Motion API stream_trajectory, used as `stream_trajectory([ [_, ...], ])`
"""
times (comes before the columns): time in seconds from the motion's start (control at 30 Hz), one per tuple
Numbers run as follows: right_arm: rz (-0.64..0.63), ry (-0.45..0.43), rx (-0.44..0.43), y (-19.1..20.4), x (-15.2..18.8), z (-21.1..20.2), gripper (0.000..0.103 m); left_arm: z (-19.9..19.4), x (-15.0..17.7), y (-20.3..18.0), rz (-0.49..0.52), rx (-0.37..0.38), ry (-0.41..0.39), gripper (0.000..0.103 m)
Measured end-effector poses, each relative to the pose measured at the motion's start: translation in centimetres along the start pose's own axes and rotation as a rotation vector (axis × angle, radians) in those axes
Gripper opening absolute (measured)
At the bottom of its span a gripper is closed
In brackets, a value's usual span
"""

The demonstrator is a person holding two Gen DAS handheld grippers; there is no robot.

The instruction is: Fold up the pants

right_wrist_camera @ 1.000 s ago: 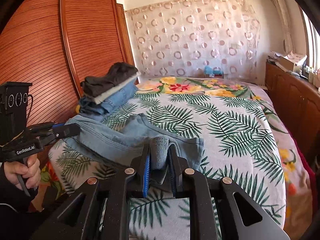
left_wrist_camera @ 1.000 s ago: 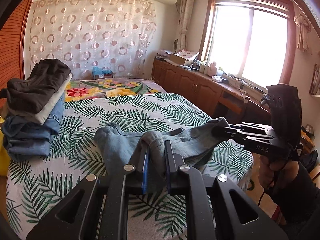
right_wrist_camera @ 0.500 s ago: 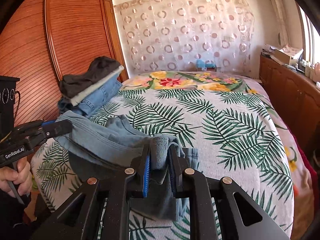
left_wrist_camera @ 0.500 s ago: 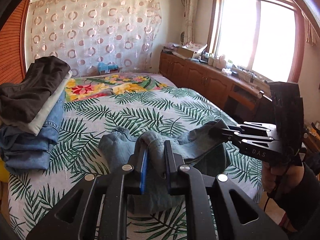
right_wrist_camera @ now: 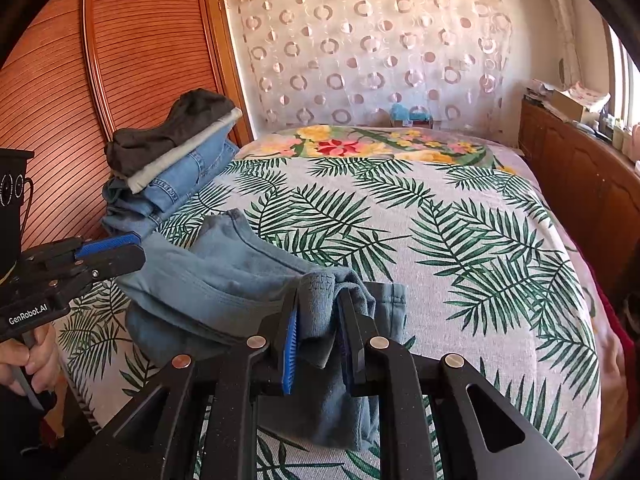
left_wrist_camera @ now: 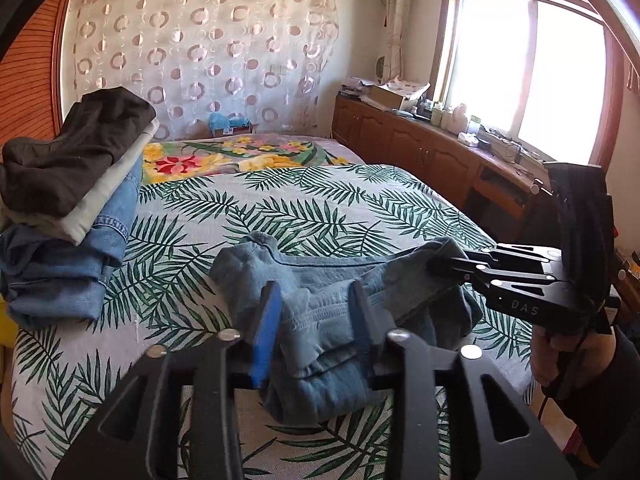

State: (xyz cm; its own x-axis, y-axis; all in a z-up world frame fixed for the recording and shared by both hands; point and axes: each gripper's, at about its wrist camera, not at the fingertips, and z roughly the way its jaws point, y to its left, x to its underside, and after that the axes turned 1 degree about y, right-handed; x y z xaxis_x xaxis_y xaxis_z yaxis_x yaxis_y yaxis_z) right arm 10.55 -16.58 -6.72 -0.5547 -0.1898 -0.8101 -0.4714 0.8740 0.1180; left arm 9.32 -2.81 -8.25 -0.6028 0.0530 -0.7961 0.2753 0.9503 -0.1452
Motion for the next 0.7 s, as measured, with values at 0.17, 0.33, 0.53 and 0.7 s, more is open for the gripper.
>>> stream_trajectory([
  [0.17, -0.026, 0.001, 0.017, 0.2, 0.3, 0.0, 0.021, 0.6, 0.8, 0.6, -0.011, -0.004, 0.035, 0.056],
  [0.33, -0.043, 0.009, 0.037, 0.0, 0.5, -0.5, 0.032, 1.2, 1.7, 1.0, -0.015, 0.016, 0.073, 0.081],
  [0.53, -0.073, 0.010, 0.039, -0.2, 1.2, -2.0, 0.050, 1.6, 2.6, 1.4, -0.002, -0.026, 0.111, 0.081],
  [0.7, -0.116, 0.051, 0.037, -0.2, 2.1, -1.8, 0.057, 2.1, 3.0, 1.8, 0.013, -0.048, 0.146, 0.081],
])
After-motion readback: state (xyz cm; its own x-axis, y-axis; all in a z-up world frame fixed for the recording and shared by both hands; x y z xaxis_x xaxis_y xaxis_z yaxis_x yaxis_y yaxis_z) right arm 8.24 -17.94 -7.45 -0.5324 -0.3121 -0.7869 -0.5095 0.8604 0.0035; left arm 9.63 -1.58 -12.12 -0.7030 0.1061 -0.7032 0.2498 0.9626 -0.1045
